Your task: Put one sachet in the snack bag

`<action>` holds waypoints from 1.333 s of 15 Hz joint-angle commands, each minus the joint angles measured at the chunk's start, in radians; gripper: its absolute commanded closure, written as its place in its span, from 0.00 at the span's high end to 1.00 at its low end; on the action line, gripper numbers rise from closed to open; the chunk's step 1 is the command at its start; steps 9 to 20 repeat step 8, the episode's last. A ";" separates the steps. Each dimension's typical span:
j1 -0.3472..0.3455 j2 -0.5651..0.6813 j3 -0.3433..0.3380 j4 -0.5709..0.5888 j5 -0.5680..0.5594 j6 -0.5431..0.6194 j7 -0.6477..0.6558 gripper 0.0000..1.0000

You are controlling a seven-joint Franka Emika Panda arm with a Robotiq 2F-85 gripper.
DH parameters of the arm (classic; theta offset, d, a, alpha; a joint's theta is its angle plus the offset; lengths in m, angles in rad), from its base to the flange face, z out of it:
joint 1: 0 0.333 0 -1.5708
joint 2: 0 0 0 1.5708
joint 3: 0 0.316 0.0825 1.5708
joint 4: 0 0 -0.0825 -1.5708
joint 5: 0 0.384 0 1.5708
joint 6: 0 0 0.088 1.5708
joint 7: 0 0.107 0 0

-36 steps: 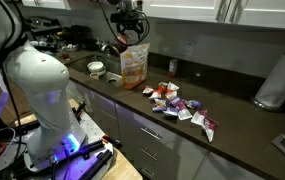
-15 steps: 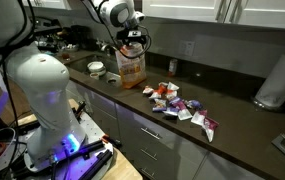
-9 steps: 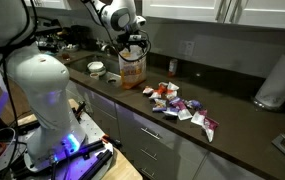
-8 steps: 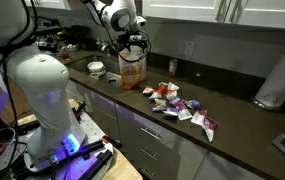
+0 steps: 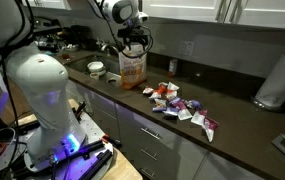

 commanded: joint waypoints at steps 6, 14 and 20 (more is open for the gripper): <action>-0.030 -0.168 0.009 0.089 -0.136 -0.476 0.084 1.00; -0.040 -0.183 0.007 0.121 -0.157 -0.594 0.105 1.00; -0.040 -0.183 0.007 0.121 -0.157 -0.594 0.105 1.00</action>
